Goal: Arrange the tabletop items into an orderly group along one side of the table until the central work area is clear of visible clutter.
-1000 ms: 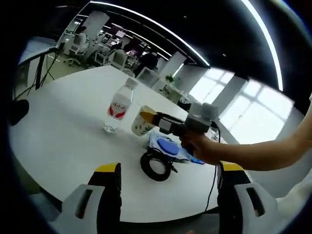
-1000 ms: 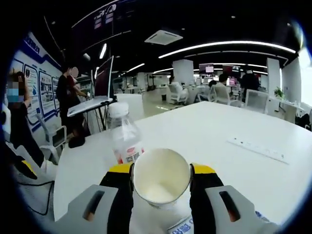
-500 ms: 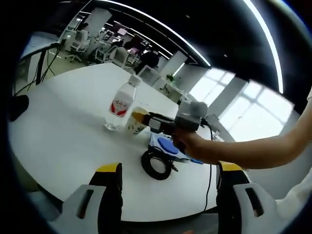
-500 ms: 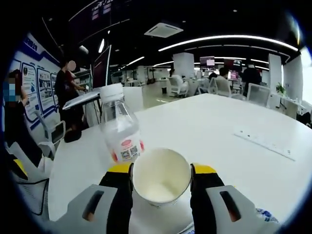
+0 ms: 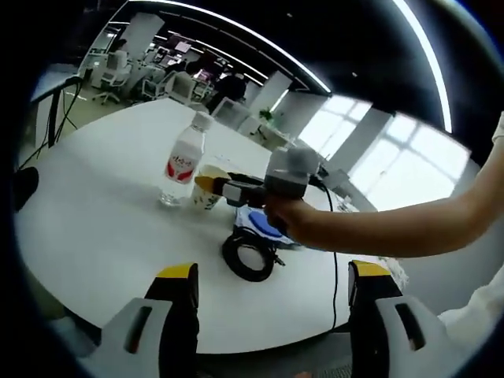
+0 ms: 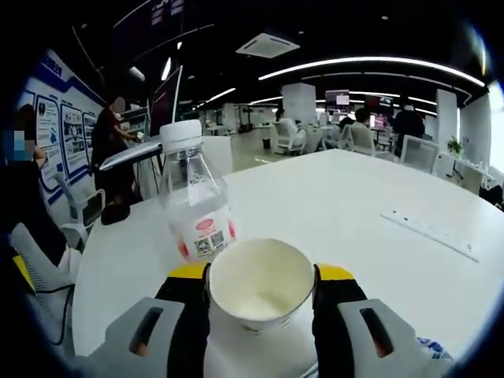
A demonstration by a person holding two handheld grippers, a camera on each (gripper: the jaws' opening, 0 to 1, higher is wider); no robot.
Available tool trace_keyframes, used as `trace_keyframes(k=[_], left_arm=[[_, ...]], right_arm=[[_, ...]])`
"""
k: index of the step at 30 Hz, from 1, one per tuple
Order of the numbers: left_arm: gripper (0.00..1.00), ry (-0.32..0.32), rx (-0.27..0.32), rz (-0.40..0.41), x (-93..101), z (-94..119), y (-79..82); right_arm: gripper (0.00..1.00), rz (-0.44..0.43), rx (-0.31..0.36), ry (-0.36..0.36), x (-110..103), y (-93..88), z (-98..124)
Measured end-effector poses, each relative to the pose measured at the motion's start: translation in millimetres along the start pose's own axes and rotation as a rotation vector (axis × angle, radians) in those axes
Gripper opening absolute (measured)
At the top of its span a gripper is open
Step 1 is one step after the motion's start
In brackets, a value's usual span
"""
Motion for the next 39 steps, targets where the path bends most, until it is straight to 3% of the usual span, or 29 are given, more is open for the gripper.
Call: trace_keyframes(k=[2,5,6,11,17,25,39], left_arm=[[0.75,0.014,0.016,0.014,-2.7,1.1,1.4],[0.75,0.024,0.034,0.032,-4.4,2.0,2.7],[0.75,0.024,0.037,0.032,-4.5,2.1,2.8],[0.75,0.022,0.035,0.02,-2.5,0.8,2.4],[0.75,0.024,0.02,0.0,-1.2,-0.9,0.4],[0.75,0.017,-0.003,-0.016,-0.7,-3.3,-1.8],[0.76,0.07,0.055,-0.011,-5.6,1.0,3.9]], right_arm=[[0.52,-0.021,-0.009,0.01,-1.9,-1.8,0.5],[0.76,-0.017,-0.017,0.01,-4.2,-6.8,-0.4],[0.79,-0.01,-0.01,-0.002,-3.8,-5.6,0.5],[0.85,-0.007,0.015,0.004,-3.3,2.1,4.3],[0.87,-0.033,0.032,-0.024,1.8,4.2,28.5],[0.86,-0.043,0.029,-0.027,-1.1,-9.2,73.8],[0.86,-0.036,0.066,-0.039,4.6,-2.0,120.1]])
Point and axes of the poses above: the point that each gripper's makers call its tool centre point, and the gripper's own axes: z roughly backward along the fingers, x roughly to its right, y roughly out of its top, the point moved 10 cm from there along z, roughly backward along the fingers, and after that the axes turned 11 degrees about x, right-handed, at the moved point
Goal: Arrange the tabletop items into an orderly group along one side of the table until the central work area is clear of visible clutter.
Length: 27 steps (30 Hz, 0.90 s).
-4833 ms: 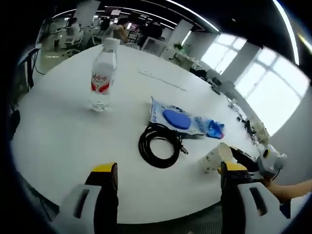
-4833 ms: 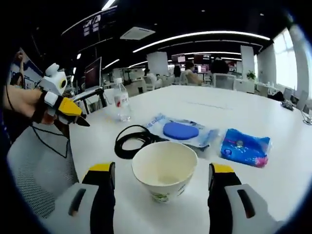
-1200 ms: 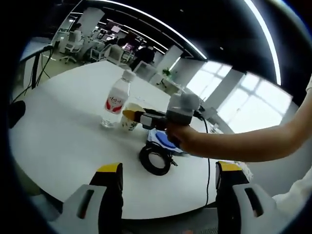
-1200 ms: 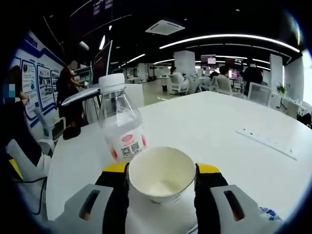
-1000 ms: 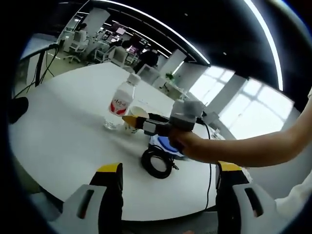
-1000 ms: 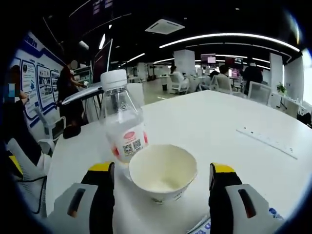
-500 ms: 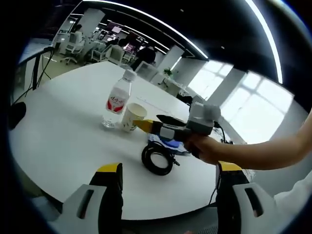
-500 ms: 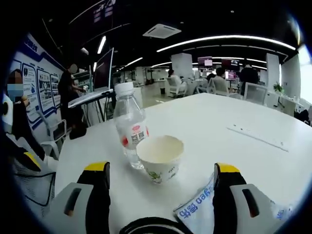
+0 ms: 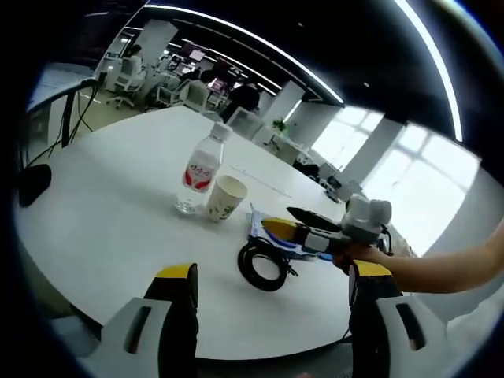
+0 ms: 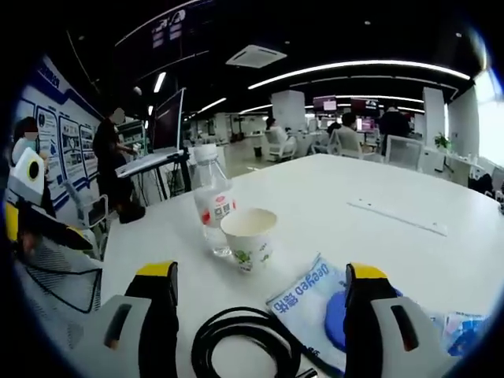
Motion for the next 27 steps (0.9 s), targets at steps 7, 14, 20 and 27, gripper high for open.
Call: trace_keyframes(k=[7,14,20,27], left_arm=[[0.76,0.004,-0.004,-0.017,0.0,-1.6,-0.5],[0.75,0.002,-0.019,-0.017,-1.3,-4.4,-2.6],[0.75,-0.013,-0.04,-0.021,-1.8,-7.0,-5.1],[0.73,-0.016,-0.073,-0.023,-3.2,-15.3,-8.7]], right_arm=[[0.85,0.0,0.007,0.009,0.1,0.8,22.1],[0.83,-0.021,0.003,-0.016,5.4,-9.2,45.0],[0.82,-0.023,-0.017,-0.047,14.1,-14.2,64.6],[0.79,-0.029,-0.025,-0.078,20.3,-16.5,77.0]])
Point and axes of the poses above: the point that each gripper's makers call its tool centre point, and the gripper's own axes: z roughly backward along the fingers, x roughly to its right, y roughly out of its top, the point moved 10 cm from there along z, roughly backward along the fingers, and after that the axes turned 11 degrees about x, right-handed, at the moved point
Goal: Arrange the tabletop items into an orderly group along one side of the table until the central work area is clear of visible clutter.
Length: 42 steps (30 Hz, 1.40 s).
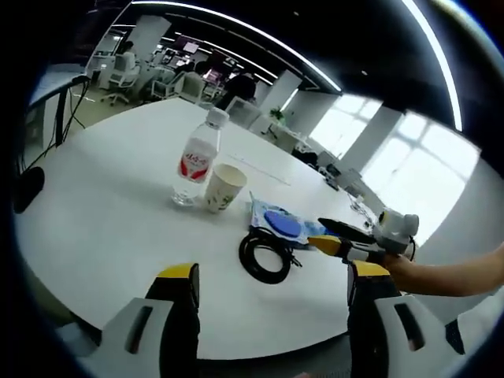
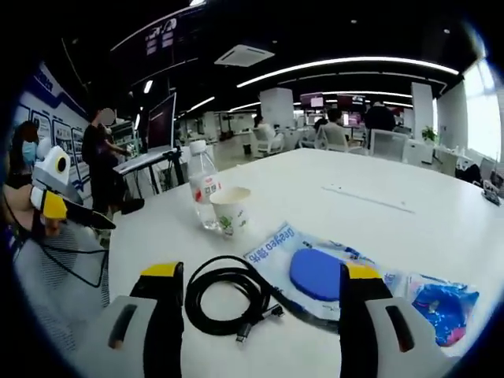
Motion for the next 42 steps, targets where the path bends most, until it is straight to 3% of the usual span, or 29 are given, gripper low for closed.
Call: trace_keyframes(k=[4,13,22,29,33,38,42], left_arm=[[0.73,-0.021,-0.037,-0.017,0.2,-8.9,-1.6],[0.71,-0.044,-0.059,-0.051,0.2,-33.1,8.6],[0.68,-0.046,-0.134,-0.07,0.6,-71.5,-1.8],[0.67,-0.091,-0.19,-0.109,5.6,-94.6,-3.9],[0.66,-0.074,-0.229,-0.14,-1.2,-105.5,-6.5],[0.65,-0.034,-0.263,-0.147,-6.5,-115.8,-12.7],[0.64,-0.006,-0.296,-0.155,-6.5,-122.0,-17.8]], right_arm=[[0.77,-0.004,0.002,-0.005,-0.7,-1.2,4.2],[0.72,-0.03,-0.031,-0.036,2.7,-13.7,16.5],[0.66,-0.058,-0.059,-0.074,0.2,-19.1,22.0],[0.63,-0.076,-0.071,-0.087,-3.7,-22.5,27.0],[0.56,-0.102,-0.113,-0.094,-10.1,-27.5,23.3],[0.54,-0.126,-0.163,-0.103,-19.6,-33.1,12.5],[0.53,-0.169,-0.159,-0.134,-21.2,-33.3,9.1]])
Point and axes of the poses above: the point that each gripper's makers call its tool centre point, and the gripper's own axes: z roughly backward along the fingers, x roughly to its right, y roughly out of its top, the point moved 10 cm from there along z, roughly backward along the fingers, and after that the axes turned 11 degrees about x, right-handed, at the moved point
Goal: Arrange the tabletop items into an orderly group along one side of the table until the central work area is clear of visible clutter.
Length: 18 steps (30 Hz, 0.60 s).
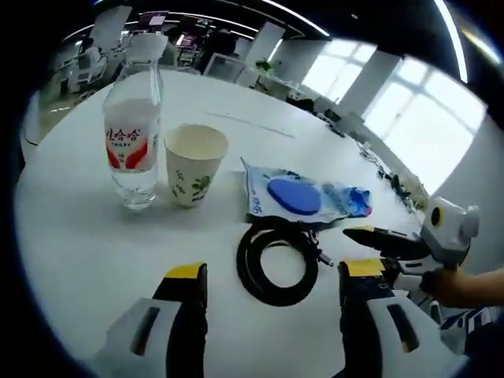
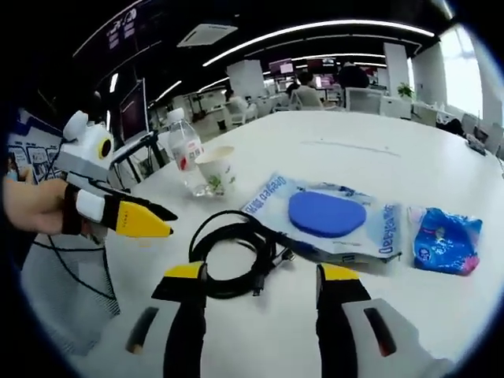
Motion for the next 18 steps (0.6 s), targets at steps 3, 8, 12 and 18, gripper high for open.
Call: trace_keyframes(k=[3,8,12,18], left_arm=[[0.63,-0.007,-0.027,-0.03,0.9,-4.5,-1.9],[0.62,-0.006,-0.011,0.0,0.8,-10.4,-1.1],[0.58,0.027,-0.062,-0.044,-2.5,-17.1,-5.0],[0.55,0.042,-0.069,-0.059,-0.8,-20.9,-8.0]], right_arm=[[0.52,-0.012,0.002,0.002,-2.5,1.0,-3.7],[0.45,-0.046,-0.003,-0.001,-6.8,-1.4,-13.5],[0.45,-0.074,-0.031,-0.029,-6.8,-6.2,-20.0],[0.42,-0.108,-0.032,-0.041,-9.4,-12.8,-21.0]])
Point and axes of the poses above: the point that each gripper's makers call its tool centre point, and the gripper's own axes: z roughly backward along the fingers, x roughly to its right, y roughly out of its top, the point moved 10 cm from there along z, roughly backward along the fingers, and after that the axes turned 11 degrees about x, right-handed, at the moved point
